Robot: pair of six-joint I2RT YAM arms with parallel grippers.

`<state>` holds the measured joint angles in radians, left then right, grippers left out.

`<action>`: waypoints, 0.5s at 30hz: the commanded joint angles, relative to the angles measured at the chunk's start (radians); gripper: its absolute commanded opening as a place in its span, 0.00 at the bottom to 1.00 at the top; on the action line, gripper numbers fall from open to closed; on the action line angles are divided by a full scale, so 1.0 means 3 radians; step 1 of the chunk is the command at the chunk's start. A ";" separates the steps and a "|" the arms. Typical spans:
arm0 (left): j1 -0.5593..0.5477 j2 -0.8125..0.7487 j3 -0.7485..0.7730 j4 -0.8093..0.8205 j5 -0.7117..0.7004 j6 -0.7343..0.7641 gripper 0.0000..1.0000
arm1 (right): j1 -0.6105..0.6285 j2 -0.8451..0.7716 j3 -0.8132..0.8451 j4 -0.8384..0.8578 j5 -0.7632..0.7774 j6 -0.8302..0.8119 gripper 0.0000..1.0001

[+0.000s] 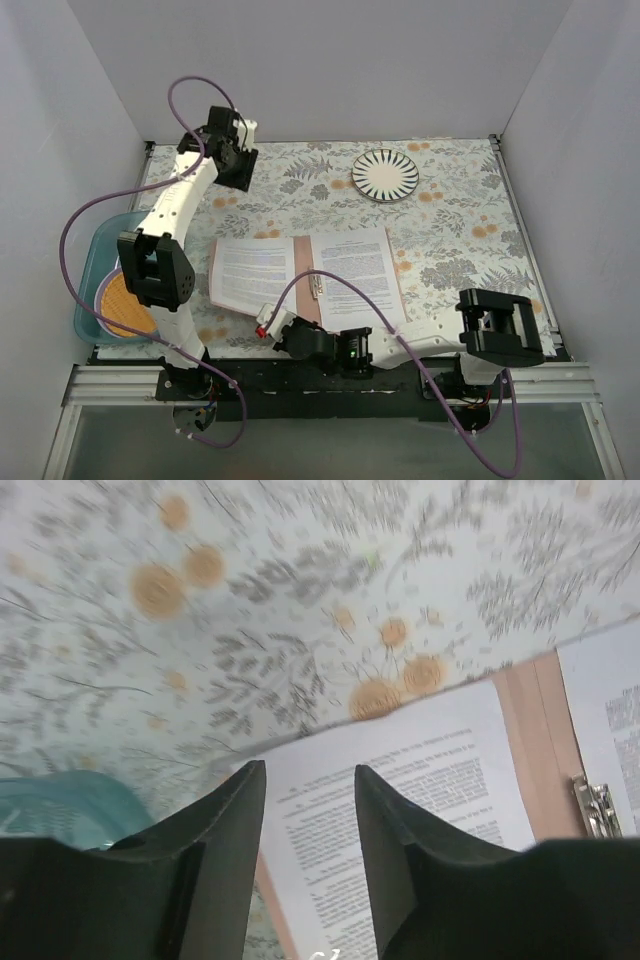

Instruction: Put the files into the folder

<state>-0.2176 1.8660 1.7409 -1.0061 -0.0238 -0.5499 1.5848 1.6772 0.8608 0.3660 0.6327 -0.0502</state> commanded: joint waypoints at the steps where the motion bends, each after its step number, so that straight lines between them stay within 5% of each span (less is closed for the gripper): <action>1: 0.0106 -0.0253 0.0787 -0.0307 -0.0365 0.0018 0.43 | 0.0004 -0.0395 -0.0266 -0.0115 0.0305 0.0422 0.01; 7: 0.0505 -0.0508 0.1213 0.0065 -0.0504 -0.0191 0.72 | 0.0009 -0.0819 -0.0568 -0.0152 0.0299 0.0826 0.01; 10: 0.0705 -0.0845 0.0784 0.0341 -0.0274 -0.0395 0.86 | 0.0004 -0.1095 -0.0778 0.0266 0.0136 0.0726 0.01; 15: 0.1047 -0.1188 0.0206 0.0455 0.0196 -0.0570 0.90 | -0.0236 -0.0918 -0.0264 0.0314 -0.0899 0.0383 0.01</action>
<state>0.0559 1.5795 1.8839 -0.8948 -0.0868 -0.6548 1.5570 1.3750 0.6376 0.3645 0.6086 0.1112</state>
